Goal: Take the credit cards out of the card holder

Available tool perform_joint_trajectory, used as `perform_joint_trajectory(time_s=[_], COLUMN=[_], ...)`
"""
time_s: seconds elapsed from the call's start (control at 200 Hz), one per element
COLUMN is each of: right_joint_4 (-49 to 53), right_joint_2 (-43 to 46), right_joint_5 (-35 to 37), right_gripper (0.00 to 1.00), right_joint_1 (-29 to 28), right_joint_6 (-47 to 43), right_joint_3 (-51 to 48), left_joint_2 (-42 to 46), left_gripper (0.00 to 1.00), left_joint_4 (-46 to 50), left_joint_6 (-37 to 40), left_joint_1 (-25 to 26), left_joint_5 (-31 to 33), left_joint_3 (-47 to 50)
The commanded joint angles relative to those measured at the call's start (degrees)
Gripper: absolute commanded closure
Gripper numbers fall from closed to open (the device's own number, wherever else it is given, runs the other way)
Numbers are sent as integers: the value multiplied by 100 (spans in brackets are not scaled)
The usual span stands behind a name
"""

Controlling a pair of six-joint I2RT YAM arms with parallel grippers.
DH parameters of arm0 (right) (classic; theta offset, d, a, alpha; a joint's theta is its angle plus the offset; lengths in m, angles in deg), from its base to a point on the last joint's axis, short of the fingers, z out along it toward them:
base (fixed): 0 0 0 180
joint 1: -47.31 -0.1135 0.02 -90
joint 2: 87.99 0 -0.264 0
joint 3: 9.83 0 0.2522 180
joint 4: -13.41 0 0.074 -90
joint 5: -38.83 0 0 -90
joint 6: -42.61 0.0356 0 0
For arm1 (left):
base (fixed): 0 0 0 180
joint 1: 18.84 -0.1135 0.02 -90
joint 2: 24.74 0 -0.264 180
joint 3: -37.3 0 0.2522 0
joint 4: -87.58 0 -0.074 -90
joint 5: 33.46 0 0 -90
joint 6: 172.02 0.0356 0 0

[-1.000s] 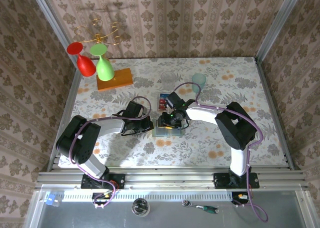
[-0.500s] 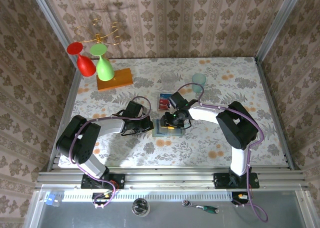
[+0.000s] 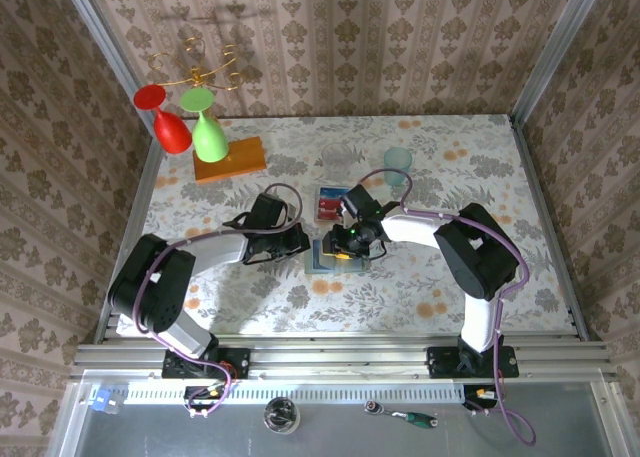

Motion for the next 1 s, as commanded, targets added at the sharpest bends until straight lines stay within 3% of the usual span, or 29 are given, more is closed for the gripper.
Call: perform_joint_trajectory(time_s=[0.0,0.36,0.995], right_joint_4=[22,-110,-131], right_joint_2=[60,25,21], right_joint_5=[103,5,-31], right_gripper=[60,62,63], right_joint_1=[88,123,125], right_joint_6=[88,154,177], right_joint_3=[-209,-249,-273], left_joint_2=[-14,-575,-571], left_gripper=[90,85,82], left_joint_4=[-61,-466,49], left_joint_6=[-103,-369,-210], left_joint_1=[22,142,154], left_joint_5=[-400,-792,-353], left_joint_3=[-194,-340,-474])
